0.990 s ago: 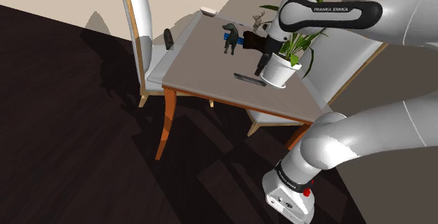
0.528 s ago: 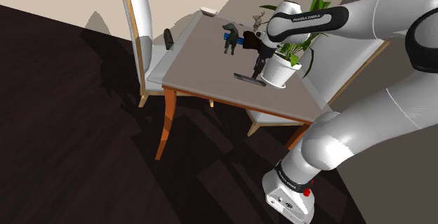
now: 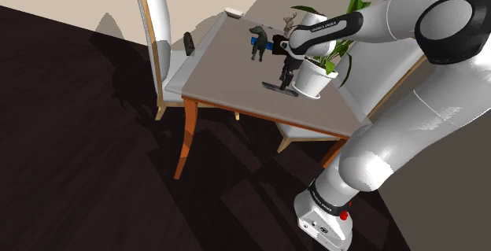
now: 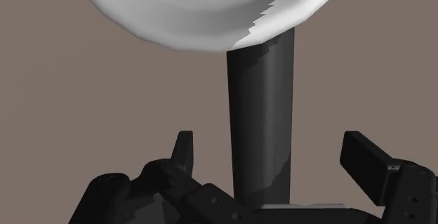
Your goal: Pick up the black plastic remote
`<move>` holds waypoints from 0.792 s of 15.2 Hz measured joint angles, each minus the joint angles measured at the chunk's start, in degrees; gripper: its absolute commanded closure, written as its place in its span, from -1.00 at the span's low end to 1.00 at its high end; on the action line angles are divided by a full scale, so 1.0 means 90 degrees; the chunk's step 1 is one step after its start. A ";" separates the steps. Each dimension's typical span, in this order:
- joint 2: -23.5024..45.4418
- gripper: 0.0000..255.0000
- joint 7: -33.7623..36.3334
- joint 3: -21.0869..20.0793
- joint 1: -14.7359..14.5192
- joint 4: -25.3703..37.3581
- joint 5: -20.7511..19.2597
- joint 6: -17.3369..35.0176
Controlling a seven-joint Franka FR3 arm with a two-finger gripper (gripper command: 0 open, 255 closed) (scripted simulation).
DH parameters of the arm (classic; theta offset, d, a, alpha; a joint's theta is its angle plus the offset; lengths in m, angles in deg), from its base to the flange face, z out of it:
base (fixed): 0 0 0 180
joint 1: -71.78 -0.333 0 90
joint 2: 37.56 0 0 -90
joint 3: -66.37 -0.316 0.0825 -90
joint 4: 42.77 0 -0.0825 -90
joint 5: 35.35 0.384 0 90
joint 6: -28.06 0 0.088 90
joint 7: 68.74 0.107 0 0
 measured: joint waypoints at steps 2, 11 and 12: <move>0.0134 -1.00 -0.0051 0.0031 -0.0017 -0.0095 0.0066 0.0218; 0.0254 1.00 -0.0125 0.0063 -0.0035 -0.0173 0.0161 0.0424; 0.0263 1.00 -0.0133 0.0065 -0.0036 -0.0165 0.0169 0.0426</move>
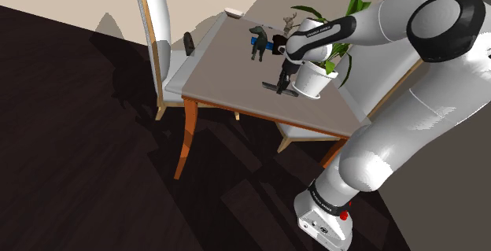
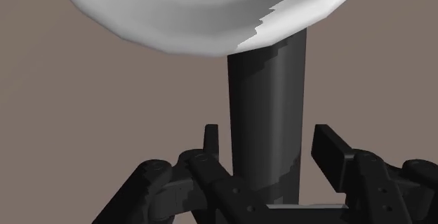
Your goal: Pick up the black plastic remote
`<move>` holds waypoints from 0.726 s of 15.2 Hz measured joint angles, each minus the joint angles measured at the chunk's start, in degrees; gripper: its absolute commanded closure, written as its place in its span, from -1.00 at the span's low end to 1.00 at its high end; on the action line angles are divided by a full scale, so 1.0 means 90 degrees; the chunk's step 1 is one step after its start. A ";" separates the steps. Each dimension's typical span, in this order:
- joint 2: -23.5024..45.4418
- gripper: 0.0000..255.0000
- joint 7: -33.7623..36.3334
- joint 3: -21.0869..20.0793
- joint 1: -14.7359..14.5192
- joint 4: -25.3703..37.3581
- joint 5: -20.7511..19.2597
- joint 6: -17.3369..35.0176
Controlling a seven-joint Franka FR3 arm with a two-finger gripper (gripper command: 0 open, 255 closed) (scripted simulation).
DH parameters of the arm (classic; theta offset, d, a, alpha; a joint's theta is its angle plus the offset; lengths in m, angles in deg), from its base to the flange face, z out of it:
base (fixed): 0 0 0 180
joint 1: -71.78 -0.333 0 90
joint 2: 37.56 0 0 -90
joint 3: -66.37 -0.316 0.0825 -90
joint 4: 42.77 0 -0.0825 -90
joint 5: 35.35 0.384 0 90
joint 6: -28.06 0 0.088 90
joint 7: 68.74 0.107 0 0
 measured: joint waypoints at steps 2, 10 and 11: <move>0.0013 1.00 -0.0016 0.0003 -0.0003 0.0017 0.0013 -0.0006; -0.0294 1.00 0.0138 -0.0084 0.0035 0.0242 -0.0183 -0.0541; -0.0322 1.00 0.0142 -0.0091 0.0038 0.0312 -0.0193 -0.0638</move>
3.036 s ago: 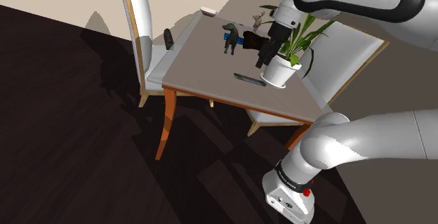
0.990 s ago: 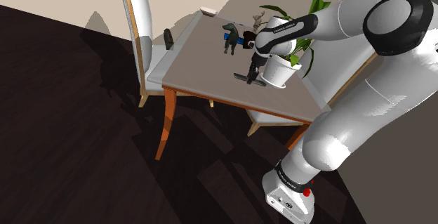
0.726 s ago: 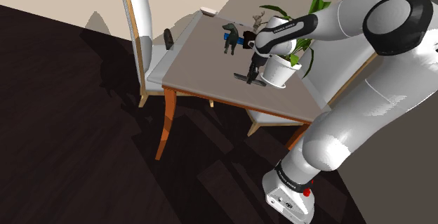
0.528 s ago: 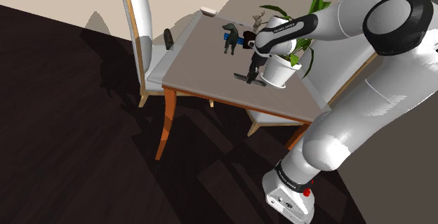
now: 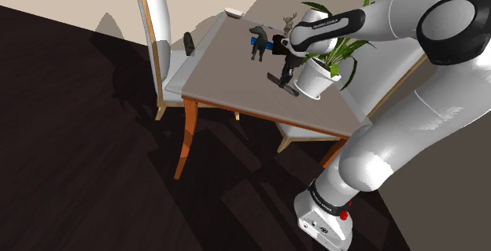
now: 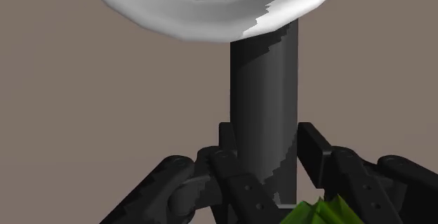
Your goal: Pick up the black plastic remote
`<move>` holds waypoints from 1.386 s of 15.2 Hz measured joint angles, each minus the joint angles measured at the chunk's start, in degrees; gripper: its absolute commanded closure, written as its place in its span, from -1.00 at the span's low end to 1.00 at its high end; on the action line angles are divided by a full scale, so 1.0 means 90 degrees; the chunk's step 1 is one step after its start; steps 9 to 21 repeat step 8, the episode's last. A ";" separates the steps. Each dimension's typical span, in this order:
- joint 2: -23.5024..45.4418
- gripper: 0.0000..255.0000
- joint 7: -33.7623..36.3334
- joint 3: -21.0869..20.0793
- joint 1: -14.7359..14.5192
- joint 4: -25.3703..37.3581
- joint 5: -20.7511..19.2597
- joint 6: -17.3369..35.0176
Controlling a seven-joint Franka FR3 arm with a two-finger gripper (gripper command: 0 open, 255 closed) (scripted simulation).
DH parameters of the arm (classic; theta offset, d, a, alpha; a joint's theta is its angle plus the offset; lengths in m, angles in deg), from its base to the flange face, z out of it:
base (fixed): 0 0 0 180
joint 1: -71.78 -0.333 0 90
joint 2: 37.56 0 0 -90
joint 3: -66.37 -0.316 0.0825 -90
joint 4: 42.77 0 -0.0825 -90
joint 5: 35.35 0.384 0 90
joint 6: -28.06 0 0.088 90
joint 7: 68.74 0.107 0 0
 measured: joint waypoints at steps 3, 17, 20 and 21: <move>-0.0167 1.00 0.0045 -0.0041 0.0019 0.0125 -0.0075 -0.0281; -0.0333 1.00 0.0105 -0.0107 0.0023 0.0361 -0.0132 -0.0669; -0.0333 1.00 0.0105 -0.0107 0.0023 0.0361 -0.0132 -0.0669; -0.0333 1.00 0.0105 -0.0107 0.0023 0.0361 -0.0132 -0.0669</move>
